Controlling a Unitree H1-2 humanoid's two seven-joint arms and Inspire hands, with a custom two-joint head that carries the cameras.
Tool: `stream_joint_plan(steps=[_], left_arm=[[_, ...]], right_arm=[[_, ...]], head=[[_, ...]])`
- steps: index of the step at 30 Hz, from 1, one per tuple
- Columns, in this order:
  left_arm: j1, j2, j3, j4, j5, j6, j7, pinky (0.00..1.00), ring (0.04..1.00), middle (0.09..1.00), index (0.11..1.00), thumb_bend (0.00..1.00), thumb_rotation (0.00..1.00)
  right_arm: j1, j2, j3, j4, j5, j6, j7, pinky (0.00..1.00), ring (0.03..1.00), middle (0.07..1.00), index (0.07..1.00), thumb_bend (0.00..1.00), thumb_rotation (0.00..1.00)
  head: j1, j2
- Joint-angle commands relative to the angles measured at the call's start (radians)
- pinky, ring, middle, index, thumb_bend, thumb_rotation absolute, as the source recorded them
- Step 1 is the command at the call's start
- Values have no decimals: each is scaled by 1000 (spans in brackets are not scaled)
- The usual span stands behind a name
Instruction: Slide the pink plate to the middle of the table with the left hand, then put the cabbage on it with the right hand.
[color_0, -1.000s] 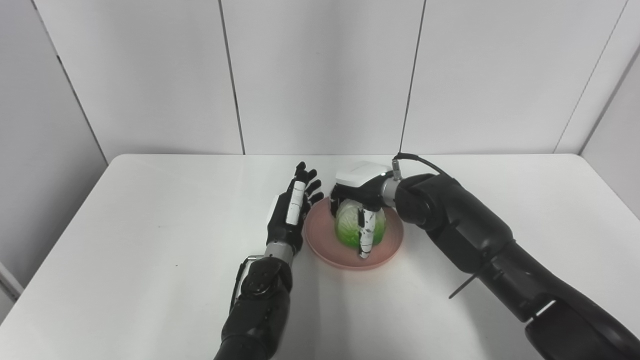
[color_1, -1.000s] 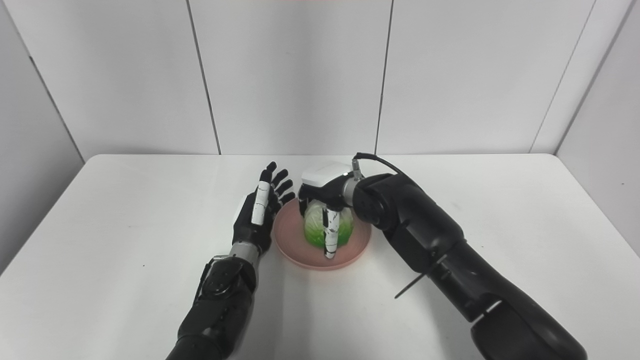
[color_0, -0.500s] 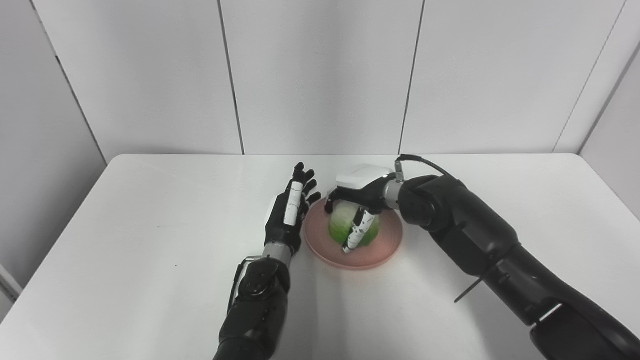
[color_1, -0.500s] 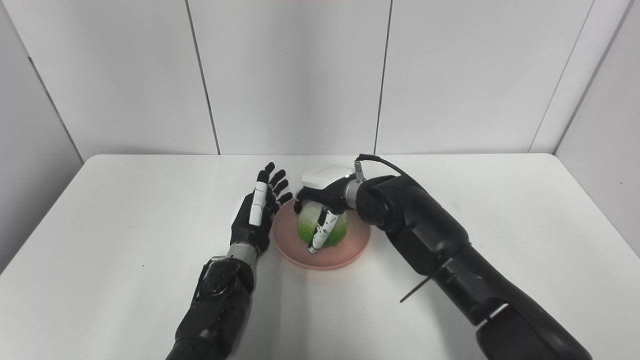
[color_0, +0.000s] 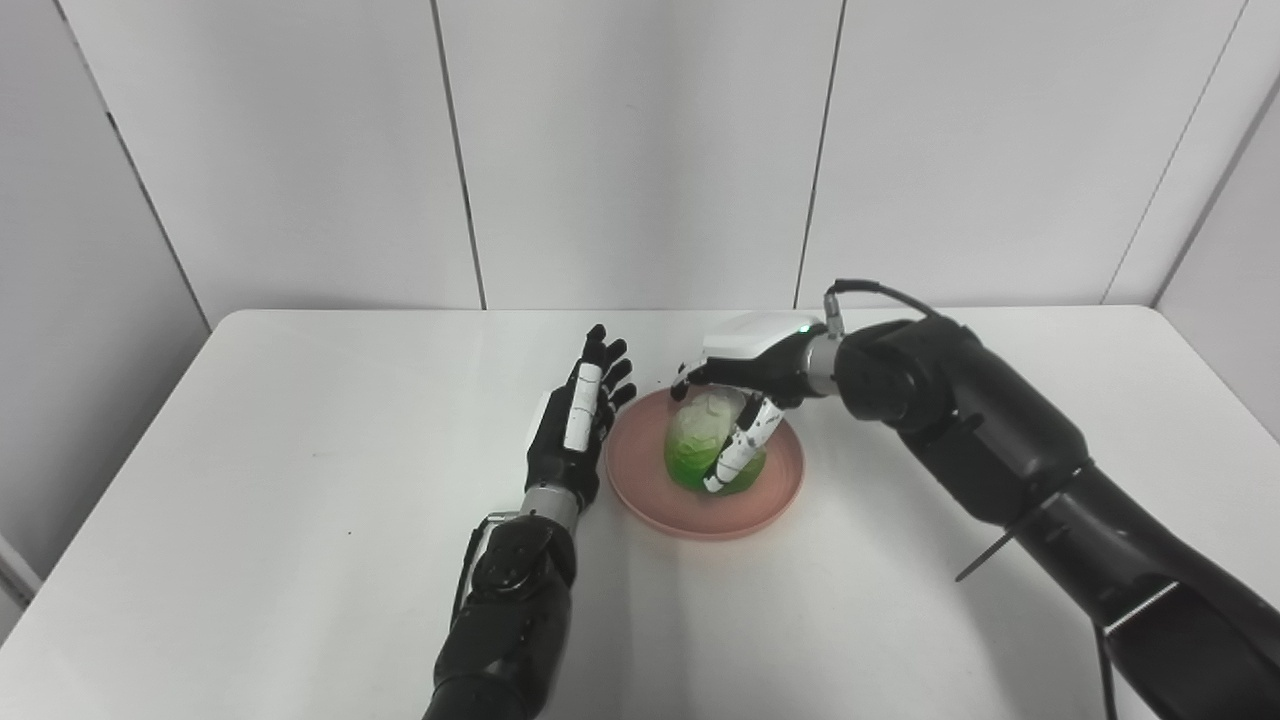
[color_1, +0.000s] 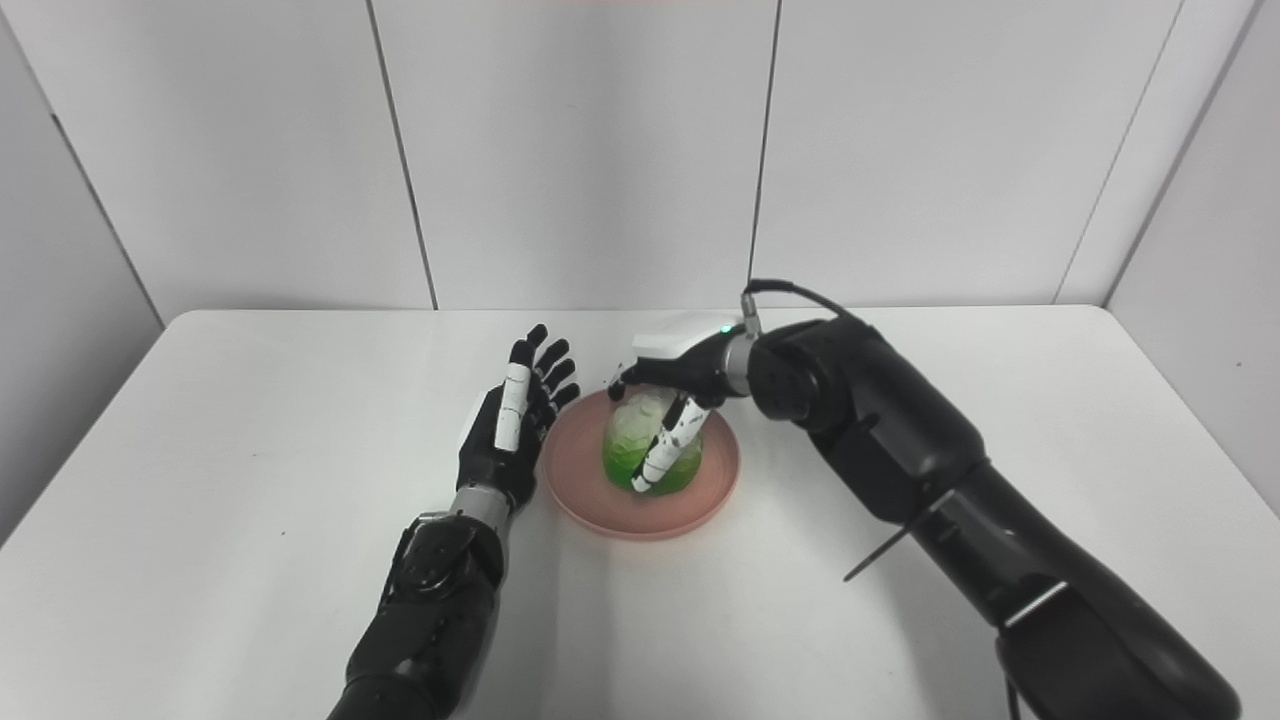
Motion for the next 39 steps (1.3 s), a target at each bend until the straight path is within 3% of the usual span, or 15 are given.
stream_joint_plan(steps=[1, 5, 6, 8, 11, 12, 13, 14, 15, 18, 21, 23, 28, 32, 39], left_arm=[[17, 16, 7, 14, -7, 39, 8, 849, 937, 948, 967, 971, 899], [17, 17, 13, 8, -12, 47, 11, 834, 937, 946, 973, 977, 901], [19, 17, 17, 3, -15, 49, 12, 873, 943, 945, 975, 973, 887], [22, 21, 20, -6, -10, 41, 15, 920, 957, 947, 983, 977, 881], [21, 32, 5, -6, 37, 0, 47, 899, 960, 949, 996, 998, 907], [19, 38, -4, -4, 59, -20, 64, 892, 959, 948, 997, 1000, 912], [18, 42, -10, -2, 73, -33, 75, 872, 955, 947, 990, 978, 934], [16, 46, -14, 1, 83, -43, 85, 868, 954, 947, 988, 974, 938], [14, 48, -19, 3, 95, -53, 102, 852, 942, 940, 977, 950, 939], [14, 51, -29, -2, 132, -88, 158, 861, 943, 936, 964, 929, 930], [15, 49, -37, -8, 172, -108, 220, 931, 974, 964, 944, 968, 905], [14, 49, -44, -9, 198, -119, 256, 972, 988, 974, 948, 989, 909], [3, 49, -56, 12, 240, -161, 328, 994, 994, 980, 968, 972, 900], [-2, 49, -69, 19, 253, -162, 351, 931, 983, 980, 988, 953, 917], [1, 39, -75, 16, 255, -151, 374, 943, 982, 967, 994, 891, 930]], right_arm=[[-60, -24, -46, -59, 8, 9, -15, 1000, 963, 952, 858, 1000, 607], [-1, -36, -157, -102, 108, -27, -100, 1000, 919, 912, 843, 1000, 593], [23, -33, -200, -105, 154, -28, -123, 914, 918, 910, 859, 1000, 598], [68, -24, -289, -77, 266, -34, -161, 842, 933, 926, 891, 1000, 584], [120, -15, -384, -20, 384, -78, -229, 803, 932, 941, 935, 1000, 621], [147, -5, -426, 9, 423, -124, -282, 798, 928, 938, 939, 1000, 626], [165, 2, -453, 30, 449, -158, -321, 790, 889, 917, 946, 1000, 734], [180, 9, -472, 48, 462, -190, -359, 788, 882, 913, 948, 1000, 753], [201, 25, -498, 56, 479, -201, -402, 783, 874, 908, 955, 1000, 863], [276, 113, -604, 82, 582, -188, -530, 806, 886, 913, 955, 995, 949], [319, 187, -682, 135, 685, -168, -599, 885, 901, 925, 951, 971, 981], [329, 219, -714, 166, 741, -162, -625, 932, 922, 941, 957, 992, 988], [346, 282, -767, 244, 822, -184, -699, 989, 959, 974, 992, 921, 1000], [373, 323, -765, 279, 822, -225, -772, 1000, 992, 997, 1000, 926, 1000], [400, 363, -744, 284, 828, -225, -827, 1000, 985, 990, 1000, 897, 1000]], head=[[0, 1], [8, 0], [11, 1], [7, 2], [3, 2], [7, 2], [7, 2], [7, 2], [7, 2], [8, 0], [6, -1], [7, -1], [5, -1], [1, -1], [2, 2]])
